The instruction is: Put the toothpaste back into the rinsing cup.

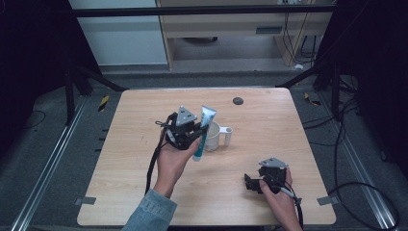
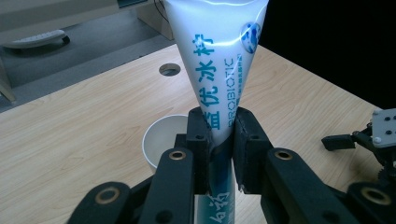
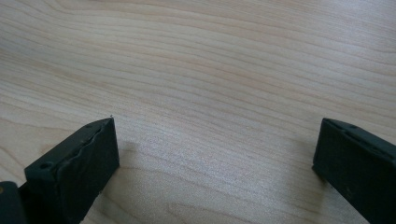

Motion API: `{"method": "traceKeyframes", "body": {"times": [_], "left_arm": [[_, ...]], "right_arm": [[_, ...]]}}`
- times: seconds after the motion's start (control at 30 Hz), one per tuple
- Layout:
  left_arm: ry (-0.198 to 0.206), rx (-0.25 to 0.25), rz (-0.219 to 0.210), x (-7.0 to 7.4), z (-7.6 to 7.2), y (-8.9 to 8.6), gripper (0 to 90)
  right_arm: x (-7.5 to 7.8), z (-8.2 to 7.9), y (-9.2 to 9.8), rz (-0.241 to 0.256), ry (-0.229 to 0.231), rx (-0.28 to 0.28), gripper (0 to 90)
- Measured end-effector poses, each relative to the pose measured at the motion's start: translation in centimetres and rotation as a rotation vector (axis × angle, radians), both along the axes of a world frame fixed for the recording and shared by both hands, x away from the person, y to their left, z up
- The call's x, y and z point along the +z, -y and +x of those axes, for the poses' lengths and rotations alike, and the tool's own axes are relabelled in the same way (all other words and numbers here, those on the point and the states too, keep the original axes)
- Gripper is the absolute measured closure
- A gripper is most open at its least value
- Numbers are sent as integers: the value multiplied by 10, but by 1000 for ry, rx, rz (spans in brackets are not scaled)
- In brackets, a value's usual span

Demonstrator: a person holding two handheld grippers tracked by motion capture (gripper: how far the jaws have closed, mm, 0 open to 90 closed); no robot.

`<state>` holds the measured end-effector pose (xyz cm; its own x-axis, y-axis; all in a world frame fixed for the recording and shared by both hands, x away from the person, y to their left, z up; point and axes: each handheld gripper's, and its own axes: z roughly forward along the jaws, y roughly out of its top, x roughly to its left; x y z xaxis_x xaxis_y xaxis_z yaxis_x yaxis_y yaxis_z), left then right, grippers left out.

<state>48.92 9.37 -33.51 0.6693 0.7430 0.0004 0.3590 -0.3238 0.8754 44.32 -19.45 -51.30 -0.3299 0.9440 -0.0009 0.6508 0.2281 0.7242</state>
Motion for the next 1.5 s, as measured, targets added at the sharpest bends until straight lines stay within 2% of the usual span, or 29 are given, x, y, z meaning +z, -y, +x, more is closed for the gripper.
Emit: {"method": "traceKeyframes", "body": {"times": [0.23,0.7,1.5], "left_arm": [[12,8,-23,5,-2,2,779],[44,11,-42,18,-1,11,780],[84,11,-45,31,2,17,780]], "right_arm": [[0,0,0,0,0,0,4],[0,0,0,-1,1,1,4],[0,0,0,4,-4,-1,4]]}}
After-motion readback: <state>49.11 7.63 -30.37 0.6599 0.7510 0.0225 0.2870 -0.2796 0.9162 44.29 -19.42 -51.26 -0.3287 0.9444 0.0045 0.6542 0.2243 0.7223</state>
